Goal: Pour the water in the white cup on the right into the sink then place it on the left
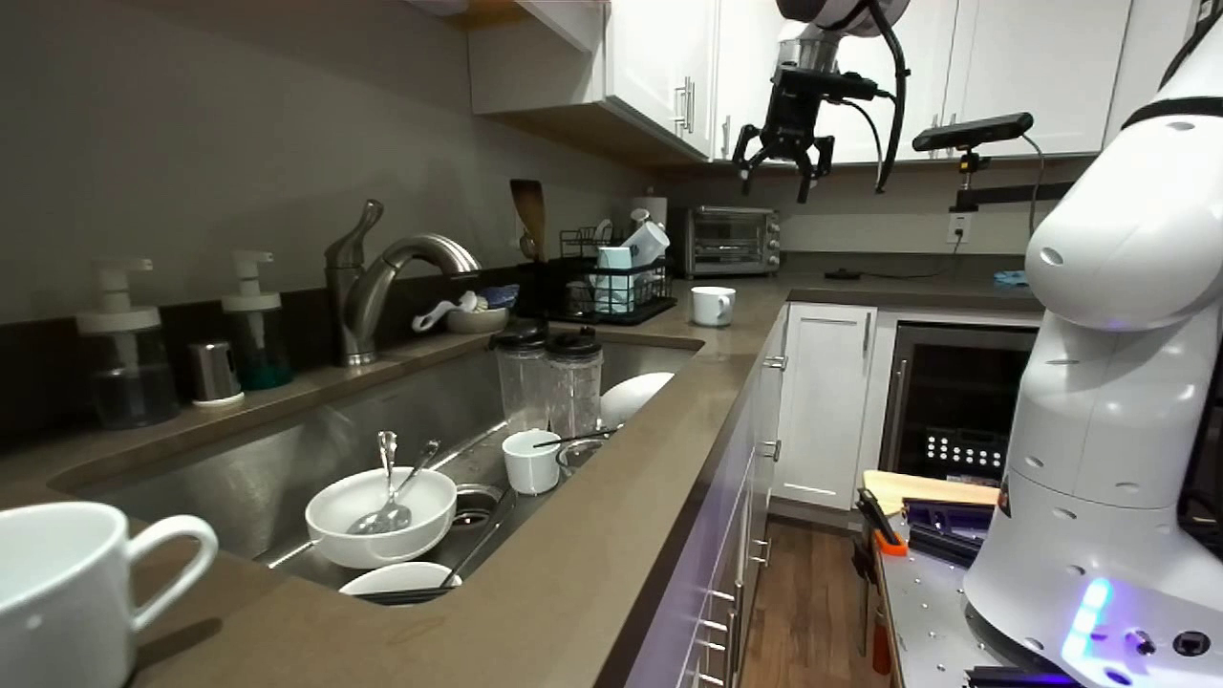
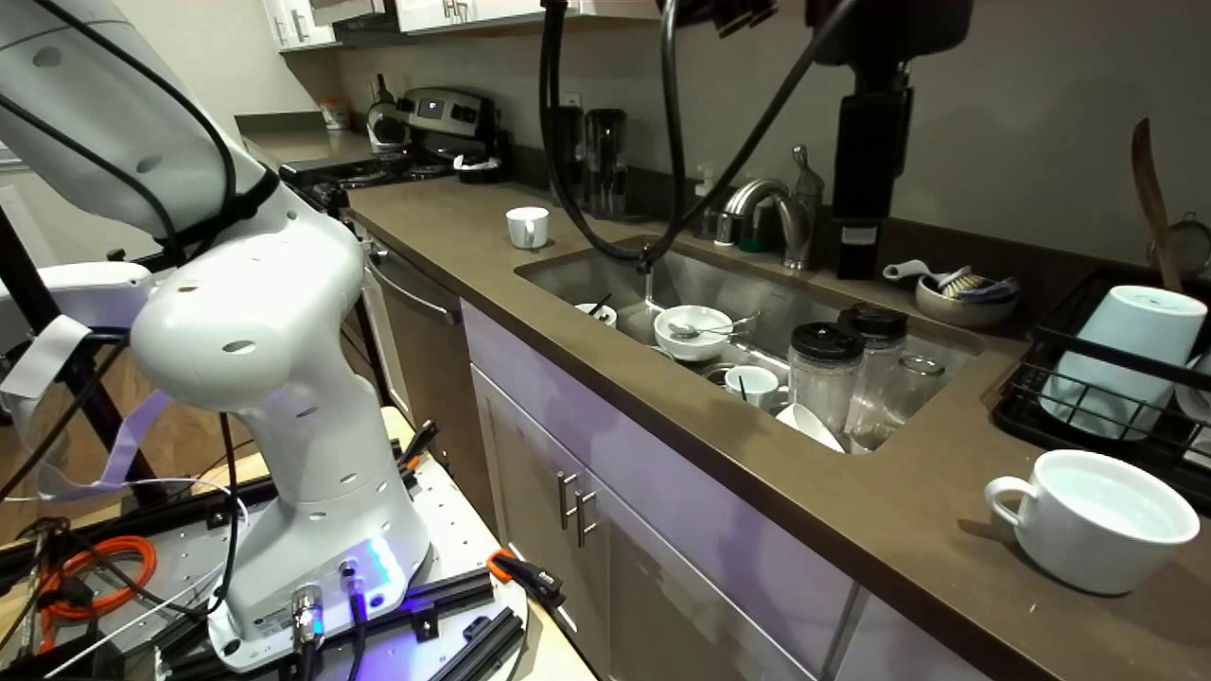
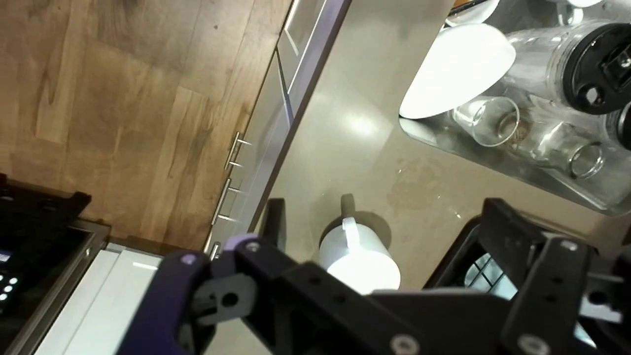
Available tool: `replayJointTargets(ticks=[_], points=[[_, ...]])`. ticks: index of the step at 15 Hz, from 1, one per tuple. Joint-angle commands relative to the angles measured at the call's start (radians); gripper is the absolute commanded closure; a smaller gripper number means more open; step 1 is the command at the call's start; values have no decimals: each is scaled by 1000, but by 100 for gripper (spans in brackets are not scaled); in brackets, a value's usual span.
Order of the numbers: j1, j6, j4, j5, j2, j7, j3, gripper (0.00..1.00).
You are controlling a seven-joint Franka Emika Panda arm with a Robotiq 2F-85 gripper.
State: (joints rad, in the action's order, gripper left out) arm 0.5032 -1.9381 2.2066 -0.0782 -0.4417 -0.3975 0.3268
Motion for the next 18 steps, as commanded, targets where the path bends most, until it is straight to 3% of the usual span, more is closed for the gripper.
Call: replayJointTargets(ticks=[1, 7, 8, 18], points=[[-31, 17, -89, 18, 102, 65, 31, 0], [-91, 43, -195, 56, 202, 209, 63, 0], [-74, 7, -139, 18, 162, 142, 48, 0], [-85, -5, -187, 27, 243, 167, 65, 0]])
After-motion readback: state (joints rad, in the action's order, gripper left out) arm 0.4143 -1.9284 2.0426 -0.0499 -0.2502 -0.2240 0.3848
